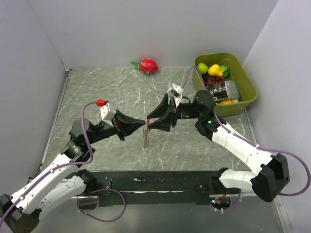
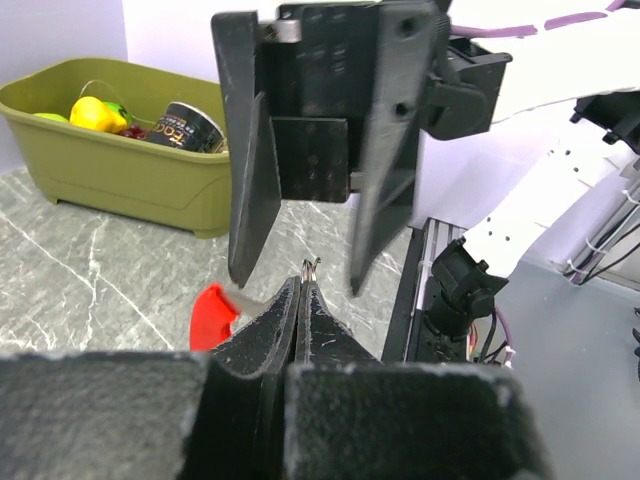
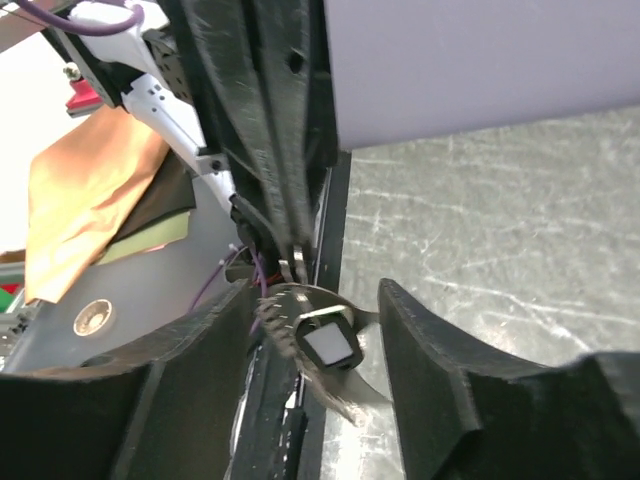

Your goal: Put the keys on the keyring

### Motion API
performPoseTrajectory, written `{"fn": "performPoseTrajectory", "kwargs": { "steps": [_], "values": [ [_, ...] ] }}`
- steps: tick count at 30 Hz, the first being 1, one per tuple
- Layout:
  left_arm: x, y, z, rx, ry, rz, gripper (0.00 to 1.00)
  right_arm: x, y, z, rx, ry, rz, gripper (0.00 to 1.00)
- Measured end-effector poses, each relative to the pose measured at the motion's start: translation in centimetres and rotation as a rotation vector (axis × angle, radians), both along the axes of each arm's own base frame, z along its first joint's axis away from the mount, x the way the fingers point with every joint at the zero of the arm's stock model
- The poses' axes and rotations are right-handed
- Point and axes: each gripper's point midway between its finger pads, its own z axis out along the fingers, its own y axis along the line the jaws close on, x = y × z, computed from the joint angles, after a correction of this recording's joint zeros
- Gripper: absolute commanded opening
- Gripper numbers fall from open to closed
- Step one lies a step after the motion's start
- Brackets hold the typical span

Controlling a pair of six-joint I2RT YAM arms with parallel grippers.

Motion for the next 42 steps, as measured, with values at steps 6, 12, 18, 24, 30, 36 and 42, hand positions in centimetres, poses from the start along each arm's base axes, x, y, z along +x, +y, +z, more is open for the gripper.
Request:
{"fn": "performPoseTrajectory", "kwargs": {
  "steps": [6,12,18,24,30,36,42],
  "values": [
    [-0.2,-0.1,0.0,-0.001,0.002,-0.013,0.01,0.3,0.4,-0.2,0.003,0.029,0.007,0.23],
    [0.0,0.1,0.1,-0.003,0.002,-0.002,0.01,-0.3,0.4,-0.1,0.006,0.034,0.051,0.00],
    [0.1,0.1,-0.7,0.041,0.033,0.001,0.02,-0.3,0.3,-0.9,-0.031,0.026,0.051,0.00],
    [0.7,-0.2,-0.5,0.155,0.069,0.002,0.45,0.0,0.1,-0.9,-0.094,-0.007,0.047,0.00],
    [0.7,-0.5,1.1,0.304,0.067,-0.048,0.60,0.8,0.2,-0.3,-0.199,-0.056,0.068,0.00],
    [1.4,-1.5,-0.1,0.471,0.117,-0.141,0.63,1.2,-0.1,-1.4,-0.315,-0.075,0.118,0.00],
    [1.8,-1.4,-2.7,0.587,0.194,-0.165,0.60,0.6,-0.9,-3.1,-0.397,-0.051,0.167,0.00]
  ]
}}
